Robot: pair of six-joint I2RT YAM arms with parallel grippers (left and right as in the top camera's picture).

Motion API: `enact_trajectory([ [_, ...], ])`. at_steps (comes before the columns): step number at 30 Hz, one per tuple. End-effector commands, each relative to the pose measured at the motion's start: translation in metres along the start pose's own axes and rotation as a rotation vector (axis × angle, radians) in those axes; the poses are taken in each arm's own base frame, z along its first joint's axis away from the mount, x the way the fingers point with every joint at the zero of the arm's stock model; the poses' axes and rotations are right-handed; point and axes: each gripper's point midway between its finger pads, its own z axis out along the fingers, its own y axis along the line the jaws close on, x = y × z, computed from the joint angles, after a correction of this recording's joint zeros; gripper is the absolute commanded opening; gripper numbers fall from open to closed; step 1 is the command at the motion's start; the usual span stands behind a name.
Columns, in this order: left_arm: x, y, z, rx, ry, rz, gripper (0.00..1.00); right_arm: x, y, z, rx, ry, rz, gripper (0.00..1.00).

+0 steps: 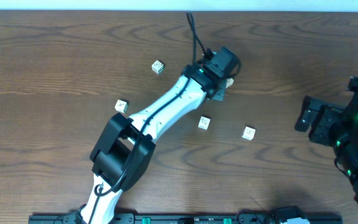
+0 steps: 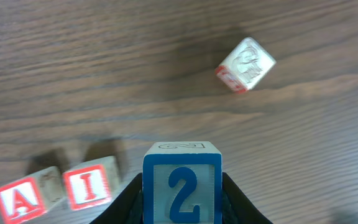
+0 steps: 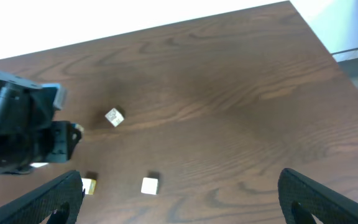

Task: Spell out Ai2
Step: 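Carry the '2' block and place it right of the 'I' block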

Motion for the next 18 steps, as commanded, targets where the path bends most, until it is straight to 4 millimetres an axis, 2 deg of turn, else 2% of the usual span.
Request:
enact_trajectory([
  [1, 0.003, 0.013, 0.012, -0.055, -0.001, -0.083, 0.06, 0.001, 0.003, -0.002, -0.028, 0.008, -0.013, 0.99],
  [7, 0.017, 0.017, 0.032, -0.083, 0.042, -0.147, 0.06, 0.003, 0.006, -0.002, -0.043, 0.018, -0.013, 0.99],
  [11, 0.02, 0.019, 0.039, -0.1, 0.045, -0.157, 0.06, 0.003, 0.006, -0.002, -0.044, 0.017, -0.013, 0.99],
  [18, 0.039, 0.023, 0.052, -0.122, 0.112, -0.153, 0.06, 0.003, 0.006, -0.002, -0.043, 0.017, -0.013, 0.99],
])
